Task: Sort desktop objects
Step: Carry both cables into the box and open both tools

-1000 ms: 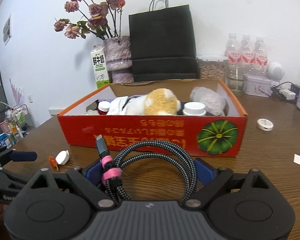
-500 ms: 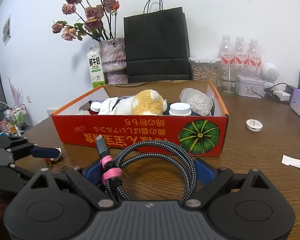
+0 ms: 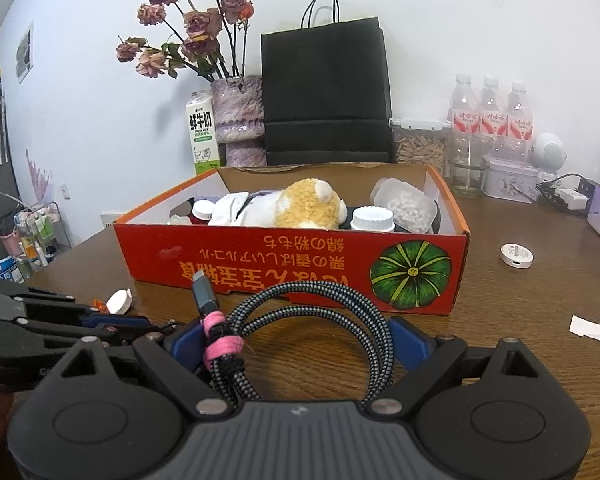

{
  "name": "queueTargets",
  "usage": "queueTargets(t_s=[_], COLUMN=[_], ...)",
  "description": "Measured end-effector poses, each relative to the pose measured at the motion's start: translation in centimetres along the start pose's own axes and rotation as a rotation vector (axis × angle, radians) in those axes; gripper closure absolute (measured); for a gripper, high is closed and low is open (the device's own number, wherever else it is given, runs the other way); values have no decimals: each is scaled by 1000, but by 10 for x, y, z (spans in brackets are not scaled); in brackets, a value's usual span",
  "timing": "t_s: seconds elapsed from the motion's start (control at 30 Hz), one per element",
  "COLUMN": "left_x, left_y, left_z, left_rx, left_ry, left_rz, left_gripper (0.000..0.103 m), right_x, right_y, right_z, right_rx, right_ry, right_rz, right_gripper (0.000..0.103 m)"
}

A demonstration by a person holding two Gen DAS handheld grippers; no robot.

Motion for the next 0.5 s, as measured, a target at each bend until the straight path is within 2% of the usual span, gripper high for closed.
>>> queueTargets(t_s=[0.23, 0.5], left_x=[1, 1], left_y=[-13, -58], left_z=[-18, -43], left_rx=[71, 222], left_ry=[-14, -35], left_rz=[-11, -19], left_gripper=[91, 91], right_x=[-4, -8], right_y=[-7, -43], right_z=[-8, -20], right_rx=[42, 125], right_ry=[-13, -15], right_rz=[-5, -18], right_gripper=[10, 10])
Point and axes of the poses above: each gripper's, at about its wrist camera, not at the fingertips, and z roughly the way its jaws point, x to its right, y to its underside, the point moved 4 cm from there along z, roughly the way its jaws point, and after that the axes turned 4 degrees about -z, right-handed, at the moved point
